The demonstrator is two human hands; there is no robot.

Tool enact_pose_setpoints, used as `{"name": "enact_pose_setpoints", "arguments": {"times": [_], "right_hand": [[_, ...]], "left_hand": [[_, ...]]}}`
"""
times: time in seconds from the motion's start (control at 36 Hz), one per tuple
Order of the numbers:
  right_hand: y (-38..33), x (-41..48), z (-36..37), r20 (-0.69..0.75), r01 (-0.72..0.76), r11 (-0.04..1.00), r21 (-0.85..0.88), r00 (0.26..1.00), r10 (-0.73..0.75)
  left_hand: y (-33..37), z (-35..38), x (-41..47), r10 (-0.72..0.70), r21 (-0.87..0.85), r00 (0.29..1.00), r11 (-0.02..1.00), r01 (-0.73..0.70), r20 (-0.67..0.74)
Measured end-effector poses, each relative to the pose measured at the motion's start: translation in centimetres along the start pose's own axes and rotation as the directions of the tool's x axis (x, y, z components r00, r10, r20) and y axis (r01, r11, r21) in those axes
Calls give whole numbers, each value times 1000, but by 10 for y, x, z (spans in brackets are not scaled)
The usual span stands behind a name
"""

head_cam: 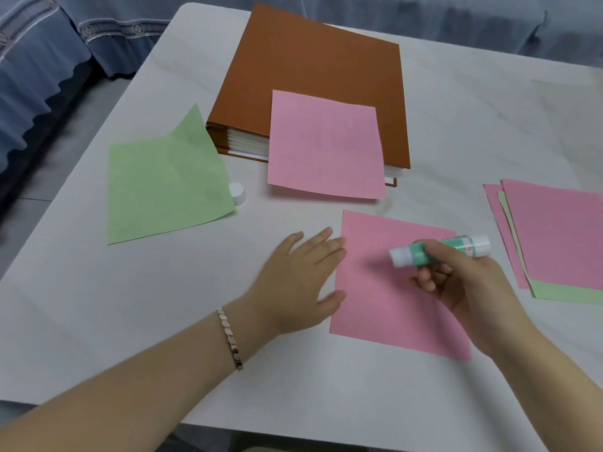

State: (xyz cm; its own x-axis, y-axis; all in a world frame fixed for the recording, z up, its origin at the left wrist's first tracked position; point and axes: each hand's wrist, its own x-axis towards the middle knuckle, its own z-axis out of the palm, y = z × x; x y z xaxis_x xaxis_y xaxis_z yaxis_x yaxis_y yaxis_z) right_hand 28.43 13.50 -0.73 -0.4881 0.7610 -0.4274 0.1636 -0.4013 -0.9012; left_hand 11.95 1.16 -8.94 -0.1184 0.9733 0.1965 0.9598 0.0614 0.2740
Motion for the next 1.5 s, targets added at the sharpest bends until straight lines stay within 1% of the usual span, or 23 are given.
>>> {"name": "enact_pose_setpoints", "arguments": {"times": [0.06, 0.17, 0.22, 0.28, 0.42, 0.5, 0.61, 0.69, 0.81, 0.92, 1.03, 1.14, 1.25, 1.36, 1.42, 1.44, 1.5], "right_hand": [[1, 0, 0, 15, -1, 1000, -16, 1000, 1], [3, 2, 0, 11, 8, 998, -69, 1000, -7], [5, 2, 0, -21, 36, 990, -138, 999, -39], [6, 2, 3, -35, 80, 967, -243, 995, -91], [9, 3, 19, 43, 179, 851, -495, 982, -182], [12, 6, 29, 74, 228, 777, -586, 971, -229], [15, 11, 42, 158, 292, 675, -678, 954, -255], [15, 13, 46, 186, 319, 641, -698, 945, -268], [16, 15, 48, 191, 334, 628, -703, 939, -286], [18, 15, 50, 200, 349, 610, -711, 932, -301], [19, 9, 47, 244, 393, 555, -733, 914, -324], [22, -2, 42, 276, 396, 552, -734, 916, -290], [25, -16, 36, 303, 383, 564, -732, 924, -235], [26, -25, 30, 361, 391, 533, -750, 918, -165], [22, -26, 28, 365, 370, 534, -760, 923, -120], [19, -24, 28, 356, 359, 542, -760, 927, -115], [15, -18, 27, 318, 356, 570, -741, 933, -169]], "left_hand": [[-4, -1, 1, 4, 3, 1000, 1000, -4, 13], [-7, 0, 4, -19, -28, 1000, 999, 19, -14], [-8, 0, 6, -31, -53, 999, 998, 29, -34], [-8, 0, 7, -28, -70, 998, 997, 25, -51], [-14, 0, 5, 31, -97, 997, 995, -38, -65], [-18, -2, 3, 61, -109, 997, 992, -67, -52], [-20, -3, 2, 46, -169, 998, 984, -52, -41], [-21, -3, 2, 36, -203, 999, 978, -41, -28], [-22, -3, 2, 33, -224, 999, 974, -34, -8], [-21, -3, 1, 45, -181, 999, 982, -45, -7], [-22, -8, 0, 93, -137, 996, 986, -92, -5], [-22, -12, -1, 107, -107, 994, 989, -104, 19], [-21, -12, -2, 90, -119, 996, 989, -87, 21], [-17, -9, -1, 46, -141, 999, 989, -45, -2], [-15, -7, 0, 20, -142, 1000, 990, -22, -15], [-15, -6, 0, 15, -141, 1000, 990, -18, -23], [-15, -3, 1, 16, -135, 999, 991, -21, -40]]}}
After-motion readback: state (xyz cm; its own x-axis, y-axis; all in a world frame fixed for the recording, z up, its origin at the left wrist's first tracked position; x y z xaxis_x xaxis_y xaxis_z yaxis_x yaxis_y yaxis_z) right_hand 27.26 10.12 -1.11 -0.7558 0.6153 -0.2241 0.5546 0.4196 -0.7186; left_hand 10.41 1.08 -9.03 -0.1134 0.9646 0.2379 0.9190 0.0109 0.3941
